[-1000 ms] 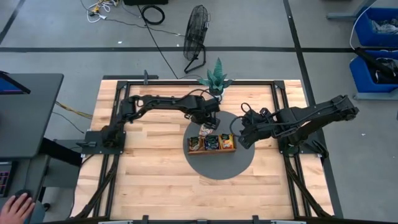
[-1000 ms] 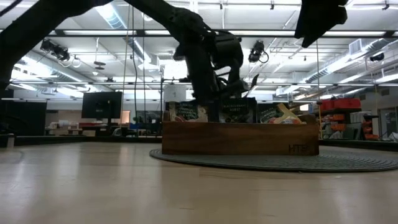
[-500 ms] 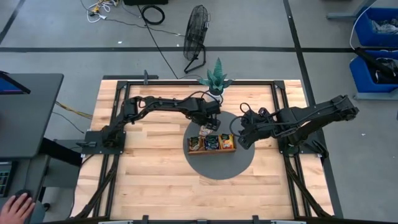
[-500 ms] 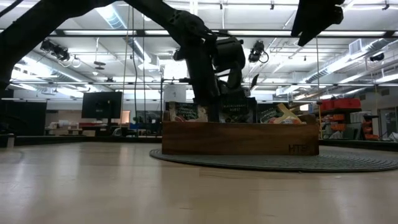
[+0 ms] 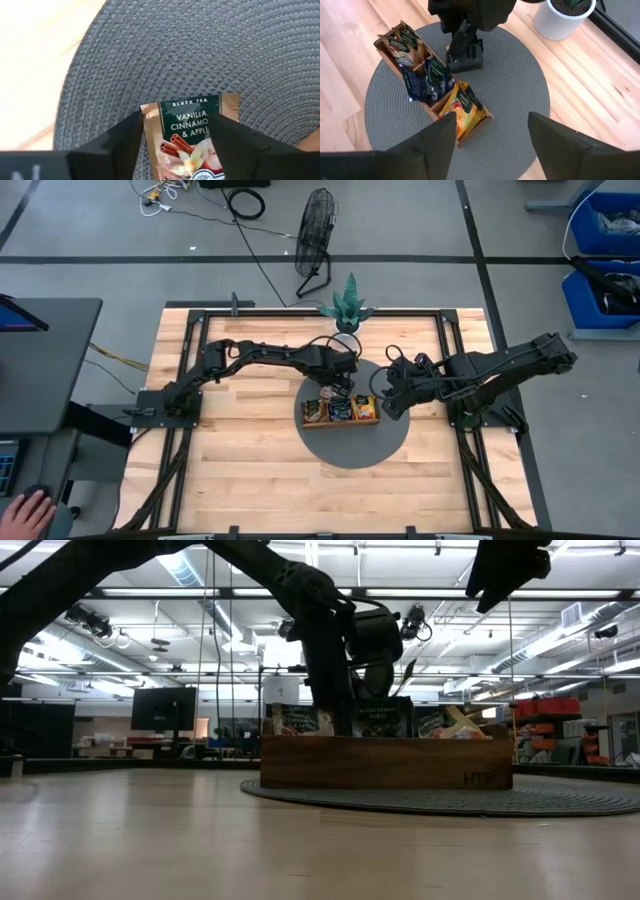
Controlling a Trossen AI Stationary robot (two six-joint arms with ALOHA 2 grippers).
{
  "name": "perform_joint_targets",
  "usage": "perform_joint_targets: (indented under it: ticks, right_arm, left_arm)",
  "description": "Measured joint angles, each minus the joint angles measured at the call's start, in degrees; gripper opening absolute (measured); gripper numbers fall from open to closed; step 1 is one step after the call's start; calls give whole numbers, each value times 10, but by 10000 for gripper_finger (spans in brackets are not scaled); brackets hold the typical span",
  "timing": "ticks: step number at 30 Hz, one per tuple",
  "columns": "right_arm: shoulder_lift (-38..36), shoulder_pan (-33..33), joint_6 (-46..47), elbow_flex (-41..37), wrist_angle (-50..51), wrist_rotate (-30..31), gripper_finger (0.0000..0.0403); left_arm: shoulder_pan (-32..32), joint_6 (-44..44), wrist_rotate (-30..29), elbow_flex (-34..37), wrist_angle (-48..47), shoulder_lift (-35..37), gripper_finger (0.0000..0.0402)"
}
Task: Pick & Place Tea
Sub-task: Put the brown tea bag into the left section of the wooden organizer
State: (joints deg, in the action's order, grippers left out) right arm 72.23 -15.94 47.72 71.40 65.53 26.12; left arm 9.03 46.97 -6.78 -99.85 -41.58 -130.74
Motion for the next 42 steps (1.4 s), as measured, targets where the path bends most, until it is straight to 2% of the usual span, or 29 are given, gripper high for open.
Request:
perform_joint_targets:
  ticks: [5, 14, 21, 28, 33, 42]
  right_arm:
    - [0, 0, 0, 0, 0, 0, 254]
    - [0, 6, 0, 0, 0, 0, 254]
    - [0, 9, -2, 0, 1, 0, 254]
    - [0, 9, -2, 0, 7, 4, 254]
    - [0, 10, -2, 0, 9, 5, 254]
    - [0, 11, -1, 0, 5, 16, 254]
  left_arm:
    - [0, -12, 1, 1, -2, 0, 173]
    - [0, -29, 2, 1, 1, -1, 14]
    - [2, -50, -7, -5, -13, 6, 5]
    - [2, -89, -71, -29, -38, 52, 4]
    - [-3, -91, -133, -29, -55, 101, 3]
    - [-51, -48, -285, -30, -76, 194, 2]
